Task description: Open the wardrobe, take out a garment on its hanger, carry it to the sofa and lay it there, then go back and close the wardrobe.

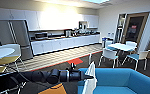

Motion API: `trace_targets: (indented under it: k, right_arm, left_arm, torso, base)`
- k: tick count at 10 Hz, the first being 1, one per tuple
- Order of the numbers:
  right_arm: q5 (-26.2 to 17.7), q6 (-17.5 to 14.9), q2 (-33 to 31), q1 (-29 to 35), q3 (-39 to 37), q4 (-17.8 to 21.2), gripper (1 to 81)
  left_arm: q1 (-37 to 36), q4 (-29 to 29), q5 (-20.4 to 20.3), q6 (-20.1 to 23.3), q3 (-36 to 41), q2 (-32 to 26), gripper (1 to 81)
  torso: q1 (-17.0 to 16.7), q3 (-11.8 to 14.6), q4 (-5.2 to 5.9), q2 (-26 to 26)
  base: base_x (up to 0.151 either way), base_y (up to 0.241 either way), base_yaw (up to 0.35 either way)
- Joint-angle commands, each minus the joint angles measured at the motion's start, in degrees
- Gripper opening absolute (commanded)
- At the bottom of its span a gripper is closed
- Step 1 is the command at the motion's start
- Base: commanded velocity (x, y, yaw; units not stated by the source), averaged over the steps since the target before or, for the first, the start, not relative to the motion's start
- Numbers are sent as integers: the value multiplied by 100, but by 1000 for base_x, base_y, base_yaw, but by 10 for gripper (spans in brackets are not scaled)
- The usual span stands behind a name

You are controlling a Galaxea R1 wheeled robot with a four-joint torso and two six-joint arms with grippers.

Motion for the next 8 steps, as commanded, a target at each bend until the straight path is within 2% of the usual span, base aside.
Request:
trace_targets:
  k: [1, 2, 3, 5, 6, 8]
  right_arm:
    - [-216, -11, 26, 169, 16, -18, 811]
    - [-216, -11, 17, 177, 16, -27, 811]
    - [-225, -11, 17, 195, 16, -27, 811]
    - [-242, -11, 17, 221, 34, -27, 811]
    - [-251, -11, 17, 230, 25, -9, 811]
    - [-251, -11, -9, 221, 16, 0, 811]
  left_arm:
    - [-934, 205, -254, 103, 212, -22, 10]
    - [-934, 214, -254, 111, 212, 4, 10]
    - [-934, 240, -245, 111, 186, 40, 10]
    - [-934, 249, -157, 111, 160, 198, 10]
    - [-934, 258, -131, 111, 151, 276, 10]
    - [-934, 293, -131, 111, 142, 348, 10]
  torso:
    - [0, 0, 0, 0]
    - [0, 0, 0, 0]
    - [0, -408, 0, 0]
    - [-7, -670, 0, -5]
    - [-7, -299, 0, -5]
    - [-2, -588, 0, 0]
  base:
    - [0, 0, -261]
    - [0, 0, -261]
    - [0, 0, -261]
    - [0, 0, -261]
    - [0, 0, -261]
    - [0, 0, -261]
